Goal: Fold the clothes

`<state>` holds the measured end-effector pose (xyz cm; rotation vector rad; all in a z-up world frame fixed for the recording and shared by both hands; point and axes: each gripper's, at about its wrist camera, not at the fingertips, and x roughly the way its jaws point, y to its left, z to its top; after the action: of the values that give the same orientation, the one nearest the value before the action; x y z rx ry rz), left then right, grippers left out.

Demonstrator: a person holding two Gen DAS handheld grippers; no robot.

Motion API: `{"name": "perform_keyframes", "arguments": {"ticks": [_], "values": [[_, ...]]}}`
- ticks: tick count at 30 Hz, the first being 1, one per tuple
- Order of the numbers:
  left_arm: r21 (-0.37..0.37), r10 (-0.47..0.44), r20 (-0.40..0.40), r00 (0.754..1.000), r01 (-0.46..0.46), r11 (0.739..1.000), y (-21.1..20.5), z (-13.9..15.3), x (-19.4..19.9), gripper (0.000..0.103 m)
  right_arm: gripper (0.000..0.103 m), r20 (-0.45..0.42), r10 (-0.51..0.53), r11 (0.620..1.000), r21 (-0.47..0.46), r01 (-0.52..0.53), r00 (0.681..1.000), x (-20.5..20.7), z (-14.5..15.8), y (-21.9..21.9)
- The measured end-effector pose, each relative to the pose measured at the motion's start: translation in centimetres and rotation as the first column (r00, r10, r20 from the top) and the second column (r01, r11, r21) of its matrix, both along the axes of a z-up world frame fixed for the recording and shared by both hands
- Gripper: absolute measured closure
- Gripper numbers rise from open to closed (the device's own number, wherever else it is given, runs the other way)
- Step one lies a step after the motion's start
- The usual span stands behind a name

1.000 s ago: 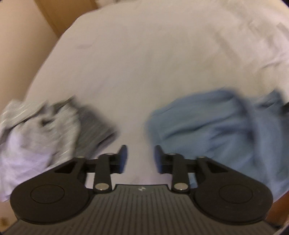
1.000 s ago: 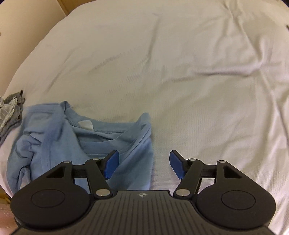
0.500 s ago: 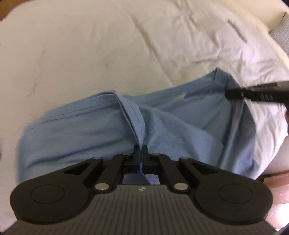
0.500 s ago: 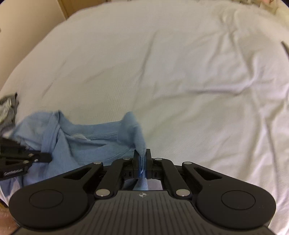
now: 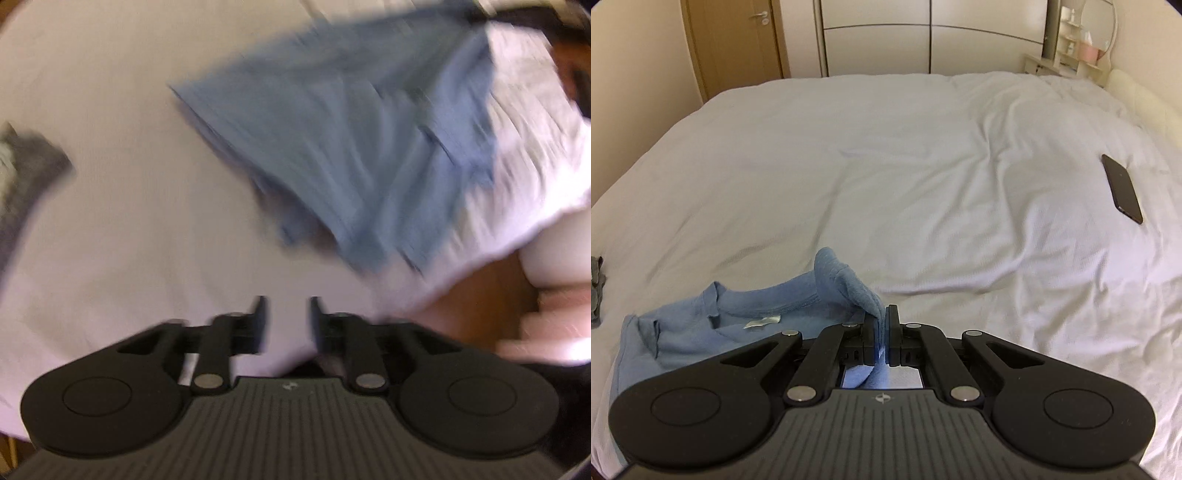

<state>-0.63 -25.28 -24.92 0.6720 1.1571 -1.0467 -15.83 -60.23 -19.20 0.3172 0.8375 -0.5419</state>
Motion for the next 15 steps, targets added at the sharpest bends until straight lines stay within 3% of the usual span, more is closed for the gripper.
{"name": "perform_keyframes", "arguments": {"ticks": [3, 8, 10, 13, 15], "values": [[-0.087, -0.022, 0.091, 0.996, 0.03, 0.996, -5.0, 0.1, 3.5, 0.05, 0.103, 0.003, 0.02, 1.0, 0.0, -0.02, 1.0, -1.1, 0.5, -0.1], [-0.176, -0.153, 0.199, 0.968, 0.189, 0.966, -15.6, -1.7, 8.7, 0.049, 0.103, 0.018, 0.048, 0.999, 0.025, -0.049, 0.999, -2.8, 0.2, -0.4], [-0.179, -0.272, 0.139, 0.952, 0.295, 0.939, -19.2, -3.3, 9.7, 0.049, 0.103, 0.02, 0.077, 0.997, 0.024, -0.077, 0.997, -3.3, 0.3, -0.3], [-0.134, -0.435, 0.086, 0.896, 0.443, 0.886, -21.6, -5.3, 9.9, 0.049, 0.103, 0.031, 0.115, 0.993, 0.029, -0.116, 0.993, -3.6, 0.3, -0.8], [-0.068, -0.485, -0.001, 0.875, 0.484, 0.873, -22.8, -6.8, 10.4, 0.059, 0.103, 0.037, 0.135, 0.99, 0.037, -0.137, 0.99, -3.8, 0.1, -1.3]]}}
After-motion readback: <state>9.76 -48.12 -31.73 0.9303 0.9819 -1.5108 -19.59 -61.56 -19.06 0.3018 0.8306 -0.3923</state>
